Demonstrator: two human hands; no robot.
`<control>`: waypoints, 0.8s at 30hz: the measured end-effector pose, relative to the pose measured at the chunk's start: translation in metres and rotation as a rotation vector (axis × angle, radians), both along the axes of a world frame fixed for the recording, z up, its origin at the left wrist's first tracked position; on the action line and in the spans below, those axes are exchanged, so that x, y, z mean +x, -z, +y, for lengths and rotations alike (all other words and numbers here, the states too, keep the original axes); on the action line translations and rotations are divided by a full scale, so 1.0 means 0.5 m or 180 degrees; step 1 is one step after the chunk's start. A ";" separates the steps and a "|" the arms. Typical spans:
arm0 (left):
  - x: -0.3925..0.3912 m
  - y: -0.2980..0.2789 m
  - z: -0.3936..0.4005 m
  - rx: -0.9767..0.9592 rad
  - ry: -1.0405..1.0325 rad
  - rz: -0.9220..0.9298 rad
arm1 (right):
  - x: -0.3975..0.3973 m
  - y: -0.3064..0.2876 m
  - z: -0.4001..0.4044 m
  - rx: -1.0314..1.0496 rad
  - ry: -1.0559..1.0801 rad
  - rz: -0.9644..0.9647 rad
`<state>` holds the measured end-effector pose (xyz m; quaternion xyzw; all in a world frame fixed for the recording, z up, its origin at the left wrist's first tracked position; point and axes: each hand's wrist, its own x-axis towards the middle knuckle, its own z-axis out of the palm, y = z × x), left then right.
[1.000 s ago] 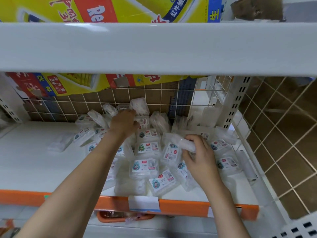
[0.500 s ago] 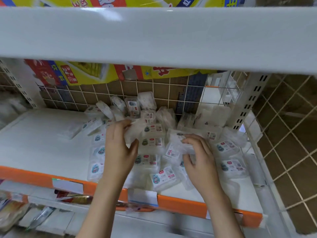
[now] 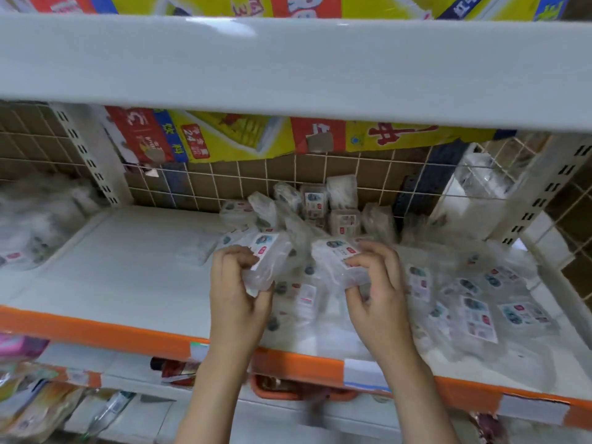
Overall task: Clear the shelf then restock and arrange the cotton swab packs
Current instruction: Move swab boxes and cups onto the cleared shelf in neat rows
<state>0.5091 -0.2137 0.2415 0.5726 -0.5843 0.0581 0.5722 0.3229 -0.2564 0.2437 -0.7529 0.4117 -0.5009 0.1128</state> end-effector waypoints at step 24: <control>0.283 0.005 0.016 0.0698 -0.0104 -0.0162 | 0.294 0.009 0.018 0.0547 0.0101 0.0129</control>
